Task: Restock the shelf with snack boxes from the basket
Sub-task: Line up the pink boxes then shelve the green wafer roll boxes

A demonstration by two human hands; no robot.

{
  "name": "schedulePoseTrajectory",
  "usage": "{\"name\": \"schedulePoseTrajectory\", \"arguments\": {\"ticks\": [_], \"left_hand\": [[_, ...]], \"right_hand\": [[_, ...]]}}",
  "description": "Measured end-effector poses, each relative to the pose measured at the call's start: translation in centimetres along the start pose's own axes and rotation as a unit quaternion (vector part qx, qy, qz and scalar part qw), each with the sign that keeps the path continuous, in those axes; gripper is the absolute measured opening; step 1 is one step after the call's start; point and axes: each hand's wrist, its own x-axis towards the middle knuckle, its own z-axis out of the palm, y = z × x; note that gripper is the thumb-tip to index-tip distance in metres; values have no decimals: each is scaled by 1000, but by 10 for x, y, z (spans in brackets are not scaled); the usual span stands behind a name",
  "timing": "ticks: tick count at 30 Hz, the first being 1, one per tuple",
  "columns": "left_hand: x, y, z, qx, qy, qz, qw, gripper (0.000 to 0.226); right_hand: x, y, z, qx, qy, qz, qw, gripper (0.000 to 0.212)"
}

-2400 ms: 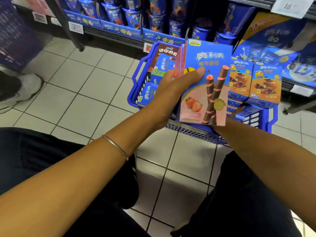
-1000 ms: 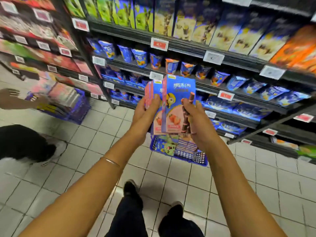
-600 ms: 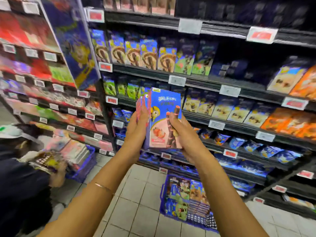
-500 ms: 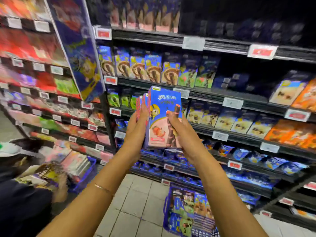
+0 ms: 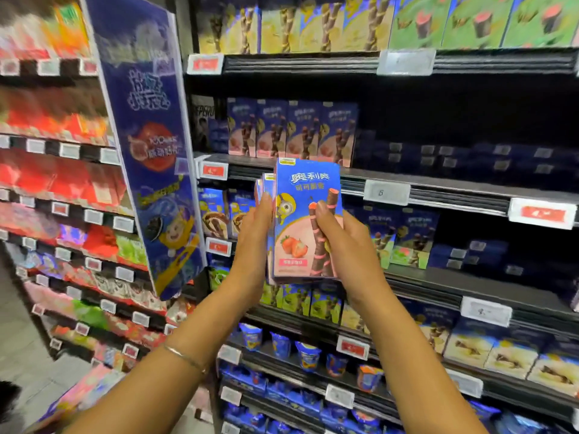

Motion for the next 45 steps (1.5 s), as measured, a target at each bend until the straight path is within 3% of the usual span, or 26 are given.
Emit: {"name": "schedulePoseTrajectory", "arguments": {"ticks": [3,6,10,13,15,18,20,23,30,34,38,42,45], "left_hand": [[30,16,-11,25,2,21,999,81],[59,30,-35,30,29,50,998,74],[94,42,-72,13,79,84,993,80],[115,54,-99,-6,90,99,991,102],[131,54,-121,8,93,120,988,98],[155,50,-152,63,101,169,978,42],[165,52,-161,68,85,182,977,24],[178,59,-165,53,59,194,978,40],[202,59,-168,13,34,175,984,28],[204,59,-166,10,31,170,985,51],[208,58,-167,10,25,166,986,46],[209,60,-165,9,25,169,985,57],[210,59,-164,8,32,165,986,48]], "right_hand": [[37,3,14,40,-16,-21,999,33],[73,6,33,102,-36,22,994,29],[122,14,63,160,-10,21,987,22],[167,18,72,127,50,-27,990,22],[199,18,73,117,95,-41,988,23],[250,19,79,54,169,-64,982,26],[278,22,92,-13,179,-63,982,33],[305,32,117,-115,166,-63,977,46],[326,44,153,-312,164,-96,931,47],[327,48,161,-346,173,-89,918,47],[328,48,167,-337,174,-96,920,48],[328,44,172,-341,166,-99,920,43],[328,42,174,-347,161,-97,919,36]]}}
